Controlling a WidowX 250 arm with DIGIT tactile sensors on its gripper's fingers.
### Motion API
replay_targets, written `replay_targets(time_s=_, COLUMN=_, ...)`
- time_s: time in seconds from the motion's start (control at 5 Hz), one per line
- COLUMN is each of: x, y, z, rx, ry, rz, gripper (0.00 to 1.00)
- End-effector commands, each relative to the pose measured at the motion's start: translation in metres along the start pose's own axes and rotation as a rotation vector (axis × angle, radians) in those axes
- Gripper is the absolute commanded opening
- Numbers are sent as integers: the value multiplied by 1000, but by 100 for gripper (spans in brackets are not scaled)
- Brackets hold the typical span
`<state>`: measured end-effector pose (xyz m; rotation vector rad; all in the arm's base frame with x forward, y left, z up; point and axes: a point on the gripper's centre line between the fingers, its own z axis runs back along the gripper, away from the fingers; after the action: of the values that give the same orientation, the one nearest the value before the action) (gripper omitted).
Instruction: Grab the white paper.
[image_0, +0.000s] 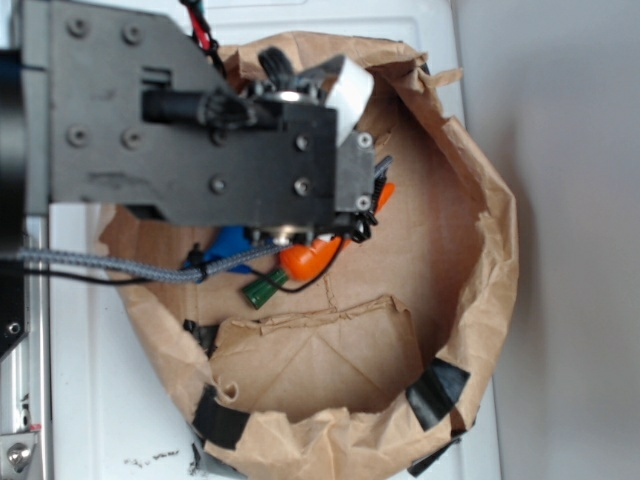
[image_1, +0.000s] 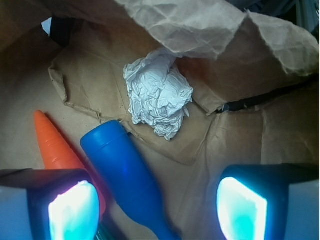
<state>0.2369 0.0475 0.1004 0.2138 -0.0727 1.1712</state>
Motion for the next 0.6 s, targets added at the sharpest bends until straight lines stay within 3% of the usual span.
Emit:
replay_targets(time_s=0.0, x=12, y=6, z=14, rx=-37, ry=-26, rz=48, gripper=100)
replay_targets(time_s=0.2, x=30, y=-14, z=4, rx=-21, ry=7, rz=88, gripper=100)
replay_targets(time_s=0.4, x=42, y=-48, z=-19, rx=-68, ry=-20, rz=133, gripper=100)
